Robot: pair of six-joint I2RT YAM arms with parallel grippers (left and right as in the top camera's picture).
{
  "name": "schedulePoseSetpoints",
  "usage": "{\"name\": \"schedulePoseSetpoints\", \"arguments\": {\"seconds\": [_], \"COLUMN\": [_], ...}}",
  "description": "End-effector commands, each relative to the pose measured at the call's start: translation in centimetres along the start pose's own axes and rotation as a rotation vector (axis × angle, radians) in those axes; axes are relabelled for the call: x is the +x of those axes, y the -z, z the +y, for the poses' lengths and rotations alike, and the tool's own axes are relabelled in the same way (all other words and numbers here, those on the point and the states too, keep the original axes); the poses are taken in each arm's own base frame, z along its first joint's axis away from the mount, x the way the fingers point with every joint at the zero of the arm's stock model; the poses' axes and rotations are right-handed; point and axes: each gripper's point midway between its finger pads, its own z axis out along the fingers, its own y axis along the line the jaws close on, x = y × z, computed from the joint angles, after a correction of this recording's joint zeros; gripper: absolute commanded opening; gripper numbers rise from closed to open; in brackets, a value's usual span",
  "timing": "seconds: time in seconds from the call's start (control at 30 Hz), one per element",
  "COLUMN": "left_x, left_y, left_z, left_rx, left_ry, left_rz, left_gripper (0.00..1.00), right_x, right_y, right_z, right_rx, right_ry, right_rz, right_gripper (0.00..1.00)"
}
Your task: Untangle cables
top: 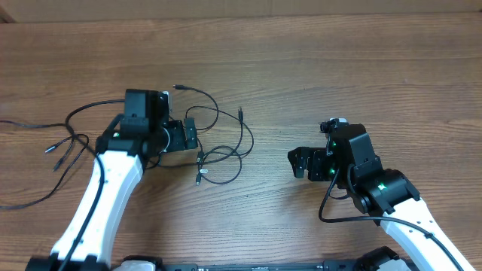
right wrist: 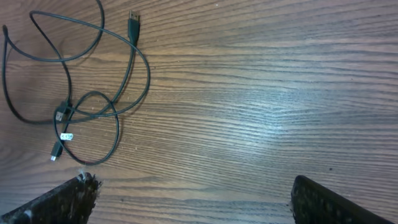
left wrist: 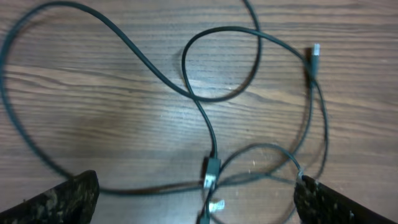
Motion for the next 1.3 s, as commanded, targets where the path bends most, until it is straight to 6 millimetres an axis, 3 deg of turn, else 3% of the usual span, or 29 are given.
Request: {"name": "schedulePoseSetpoints", "arguments": {"seconds": [0.0,0.17,0.3,0.53,0.67,0.83,0.9,0.93,1.0,1.03,1.17,1.27], "left_x": [0.8,1.1,0.1,-2.2,-1.9,-1.1,-0.8,-0.8,-1.0,-1.2,-1.8,-2.4], "left_y": [-2.9,-6.2,-7.9,-9.0,-9.7,-10.6,-10.9,-11.0,-10.8,-10.6,-8.6,-5.8], "left_z": [0.3,0.7,0.6,0.1,0.7,1.0,1.3,1.4,1.3,1.1,0.9,1.1], "left_rx": [0.001,-0.012,0.007,0.044,0.014,0.0,-0.014,-0.017,-0.013,-0.006,-0.003,-0.018], "left_ry": [0.129,0.237,0.252,0.242,0.245,0.25,0.251,0.251,0.251,0.25,0.246,0.222], "left_rz": [0.064,0.099,0.069,-0.016,-0.007,0.025,0.032,0.032,0.027,0.022,0.011,0.0], "left_gripper": [1.0,1.0,0.98,0.85,0.75,0.73,0.61,0.5,0.16,0.04,0.04,0.04], "right_x": [-0.2,-0.2,-0.2,-0.2,-0.2,-0.2,-0.2,-0.2,-0.2,-0.1,-0.1,-0.1], "right_y": [0.1,0.1,0.1,0.1,0.1,0.1,0.1,0.1,0.1,0.1,0.1,0.1], "right_z": [0.1,0.1,0.1,0.1,0.1,0.1,0.1,0.1,0.1,0.1,0.1,0.0], "right_rx": [0.001,0.0,0.0,0.0,0.001,0.001,0.001,0.001,0.002,0.002,0.002,0.002], "right_ry": [0.006,0.006,0.006,0.006,0.006,0.006,0.006,0.006,0.006,0.006,0.006,0.006], "right_rz": [-0.01,-0.01,-0.01,-0.01,-0.01,-0.01,-0.009,-0.008,-0.007,-0.006,-0.006,-0.007], "right_gripper": [0.98,0.98,0.99,0.99,0.99,0.99,0.99,0.99,0.99,0.99,0.99,0.99]}}
